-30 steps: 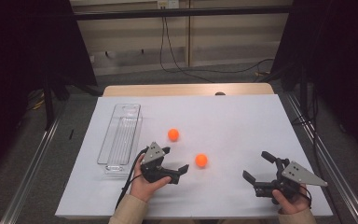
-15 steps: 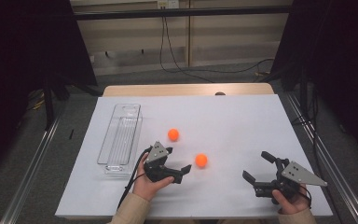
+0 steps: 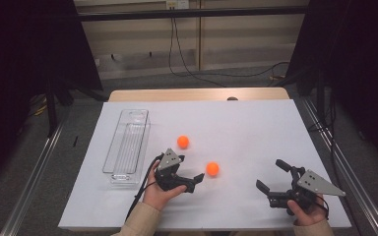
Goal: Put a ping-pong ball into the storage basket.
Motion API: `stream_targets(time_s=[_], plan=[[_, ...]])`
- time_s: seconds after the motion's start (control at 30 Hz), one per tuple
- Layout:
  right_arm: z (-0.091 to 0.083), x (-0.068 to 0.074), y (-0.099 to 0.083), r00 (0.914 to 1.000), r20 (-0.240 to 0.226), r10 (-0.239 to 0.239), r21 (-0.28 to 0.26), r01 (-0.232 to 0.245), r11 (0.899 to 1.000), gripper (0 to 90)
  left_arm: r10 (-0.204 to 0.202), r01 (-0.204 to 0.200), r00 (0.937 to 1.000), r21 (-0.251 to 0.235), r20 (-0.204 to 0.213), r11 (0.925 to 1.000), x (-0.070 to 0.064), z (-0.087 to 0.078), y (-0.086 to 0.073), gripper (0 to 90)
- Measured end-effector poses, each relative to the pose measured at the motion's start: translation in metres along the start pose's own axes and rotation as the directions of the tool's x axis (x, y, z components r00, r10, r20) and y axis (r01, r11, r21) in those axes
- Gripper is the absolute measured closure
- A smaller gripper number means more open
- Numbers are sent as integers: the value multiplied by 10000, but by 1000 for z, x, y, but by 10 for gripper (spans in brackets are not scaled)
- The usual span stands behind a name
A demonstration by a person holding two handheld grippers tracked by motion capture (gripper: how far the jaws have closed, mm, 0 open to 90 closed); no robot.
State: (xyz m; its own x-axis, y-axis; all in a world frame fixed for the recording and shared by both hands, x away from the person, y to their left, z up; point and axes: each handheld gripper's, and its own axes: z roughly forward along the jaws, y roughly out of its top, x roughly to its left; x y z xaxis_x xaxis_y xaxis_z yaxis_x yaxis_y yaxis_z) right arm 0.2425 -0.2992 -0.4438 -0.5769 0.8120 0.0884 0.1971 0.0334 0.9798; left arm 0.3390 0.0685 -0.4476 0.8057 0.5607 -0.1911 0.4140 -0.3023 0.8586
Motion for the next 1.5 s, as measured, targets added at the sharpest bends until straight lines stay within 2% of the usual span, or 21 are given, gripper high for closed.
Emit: stream_targets(time_s=[0.53,0.67,1.13,1.2,1.5], plan=[[0,0,0,10000,10,11,6,-11,10000,18,2,-2,10000,160,-10,9999,-3,8,5,42],[0,0,0,10000,13,7,0,-7,10000,19,57,-56,10000,344,-27,9994,-3,10,5,43],[0,0,0,10000,3,-6,10,6,10000,19,182,-179,9998,536,-52,9984,-5,17,8,42],[0,0,0,10000,3,22,-5,-22,10000,18,70,-67,10000,502,-50,9987,-5,18,8,42],[0,0,0,10000,-2,11,-4,-11,10000,18,120,-115,9999,609,-81,9981,-5,21,8,43]])
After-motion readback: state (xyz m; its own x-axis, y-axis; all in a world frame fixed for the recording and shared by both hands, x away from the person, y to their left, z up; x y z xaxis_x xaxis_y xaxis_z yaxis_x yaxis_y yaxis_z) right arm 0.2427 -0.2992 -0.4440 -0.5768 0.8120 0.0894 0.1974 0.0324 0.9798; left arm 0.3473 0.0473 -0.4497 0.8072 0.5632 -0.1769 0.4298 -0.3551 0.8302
